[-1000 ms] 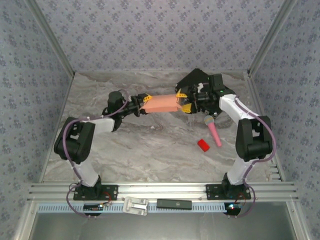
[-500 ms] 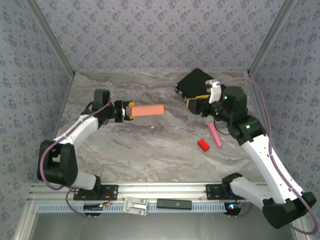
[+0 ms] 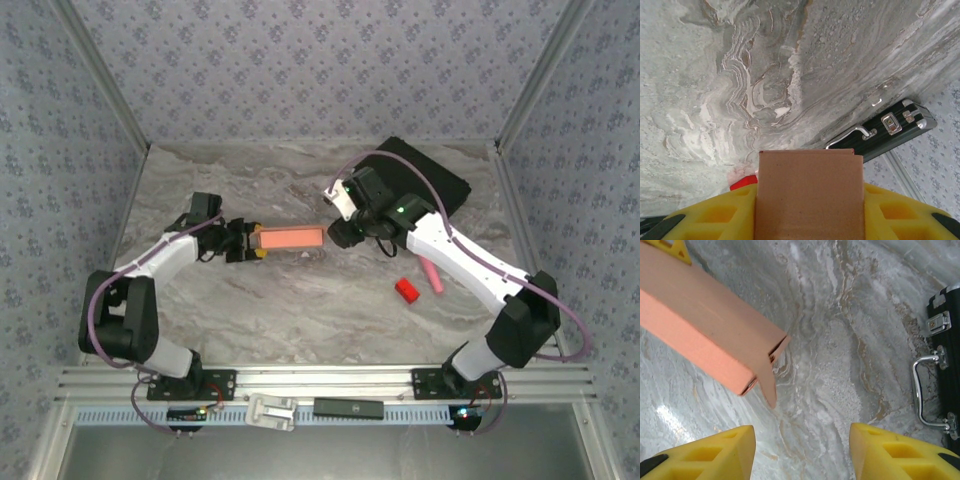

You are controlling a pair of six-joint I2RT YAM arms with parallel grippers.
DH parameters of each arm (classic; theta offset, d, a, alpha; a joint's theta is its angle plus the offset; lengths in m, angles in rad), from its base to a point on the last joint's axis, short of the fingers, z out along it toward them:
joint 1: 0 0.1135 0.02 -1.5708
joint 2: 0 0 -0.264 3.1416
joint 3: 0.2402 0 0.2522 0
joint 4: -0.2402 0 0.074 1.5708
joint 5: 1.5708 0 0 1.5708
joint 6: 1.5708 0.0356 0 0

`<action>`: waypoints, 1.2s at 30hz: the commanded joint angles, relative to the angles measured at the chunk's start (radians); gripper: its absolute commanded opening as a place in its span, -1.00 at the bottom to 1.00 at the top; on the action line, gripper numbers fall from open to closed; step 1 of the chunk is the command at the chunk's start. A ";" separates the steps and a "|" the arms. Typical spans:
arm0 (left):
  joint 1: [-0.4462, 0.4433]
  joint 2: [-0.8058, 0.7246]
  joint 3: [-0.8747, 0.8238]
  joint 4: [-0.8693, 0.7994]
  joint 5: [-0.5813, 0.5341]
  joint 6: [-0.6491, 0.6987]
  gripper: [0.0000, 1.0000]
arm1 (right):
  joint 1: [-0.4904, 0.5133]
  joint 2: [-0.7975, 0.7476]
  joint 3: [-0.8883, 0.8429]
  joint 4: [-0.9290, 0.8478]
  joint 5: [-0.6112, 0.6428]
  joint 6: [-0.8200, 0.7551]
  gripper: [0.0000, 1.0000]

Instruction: Fold the paper box

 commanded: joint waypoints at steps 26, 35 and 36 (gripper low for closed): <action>0.013 0.006 -0.019 -0.035 0.009 -0.046 -0.56 | 0.047 0.187 0.153 -0.046 0.011 0.057 -0.48; 0.014 0.010 -0.018 -0.021 0.012 -0.054 -0.59 | 0.061 0.181 0.127 -0.032 0.026 0.106 -0.75; 0.013 0.010 -0.018 -0.018 0.014 -0.056 -0.60 | 0.064 0.180 0.124 -0.027 0.030 0.112 -0.76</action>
